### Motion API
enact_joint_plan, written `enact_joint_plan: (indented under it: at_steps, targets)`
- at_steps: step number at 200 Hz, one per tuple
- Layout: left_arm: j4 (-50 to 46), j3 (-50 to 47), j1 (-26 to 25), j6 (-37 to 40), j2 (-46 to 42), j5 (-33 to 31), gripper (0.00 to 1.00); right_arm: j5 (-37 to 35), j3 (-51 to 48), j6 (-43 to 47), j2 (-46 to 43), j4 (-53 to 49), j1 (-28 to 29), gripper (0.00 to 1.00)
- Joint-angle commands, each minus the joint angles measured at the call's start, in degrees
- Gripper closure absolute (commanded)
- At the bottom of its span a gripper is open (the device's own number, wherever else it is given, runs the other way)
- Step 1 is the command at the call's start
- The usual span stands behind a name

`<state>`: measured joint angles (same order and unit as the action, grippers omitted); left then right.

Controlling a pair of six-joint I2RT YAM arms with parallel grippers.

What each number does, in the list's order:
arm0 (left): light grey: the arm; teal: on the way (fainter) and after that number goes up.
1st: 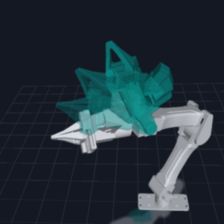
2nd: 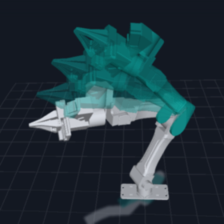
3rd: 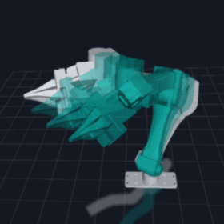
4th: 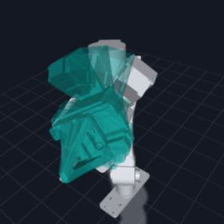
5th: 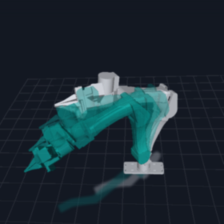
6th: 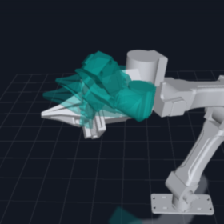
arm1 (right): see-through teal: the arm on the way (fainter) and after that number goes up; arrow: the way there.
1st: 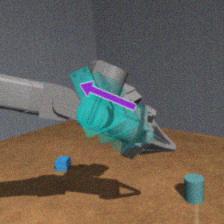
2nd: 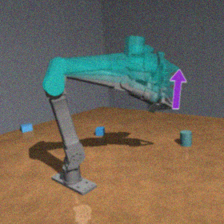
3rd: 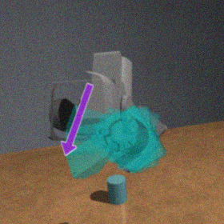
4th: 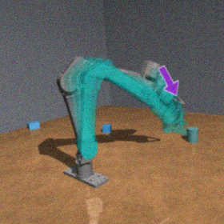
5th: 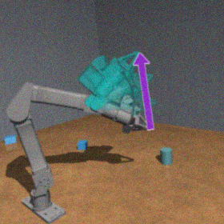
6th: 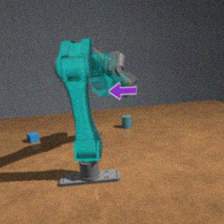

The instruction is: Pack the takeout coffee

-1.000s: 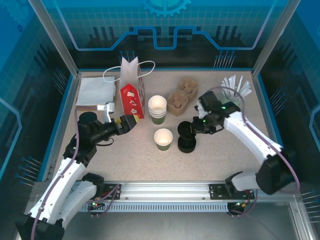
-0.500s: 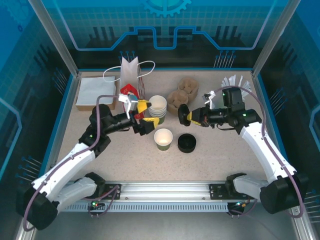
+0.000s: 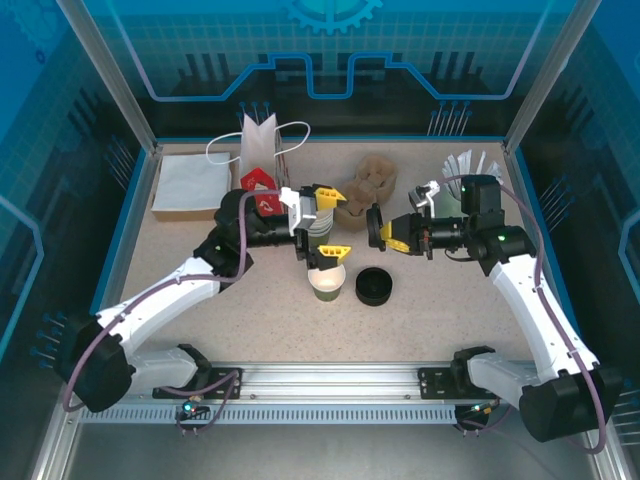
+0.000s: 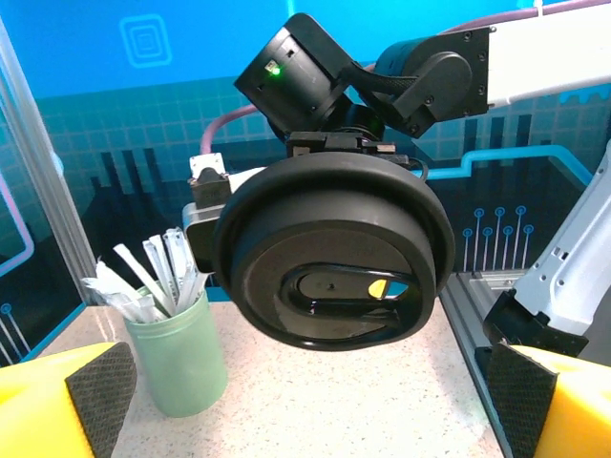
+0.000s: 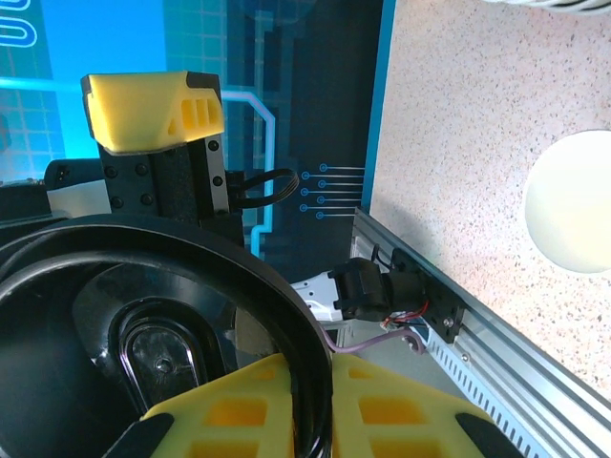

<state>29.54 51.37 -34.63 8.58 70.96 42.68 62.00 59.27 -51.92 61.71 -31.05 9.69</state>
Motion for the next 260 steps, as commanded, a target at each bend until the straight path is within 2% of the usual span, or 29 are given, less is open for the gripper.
enact_joint_plan:
  at_steps: [1,110,207,260]
  targets:
    - [3.1,2.4,-1.2,3.1,1.4,2.3,0.01,1.7,-0.6,-1.6,-0.8,1.1,-0.7,0.86]
    - [5.8,5.0,-4.7,3.6,6.2,-2.0,0.02,0.6,-0.9,-3.8,-1.1,3.4,1.3,0.85]
    - [4.9,6.0,-4.9,4.2,7.1,-2.0,0.15,-1.0,-2.1,-6.1,-1.2,6.4,3.8,0.85]
    - [4.4,6.0,-4.9,4.7,7.0,-2.3,0.16,-1.7,-2.6,-5.5,-1.1,5.6,4.6,0.85]
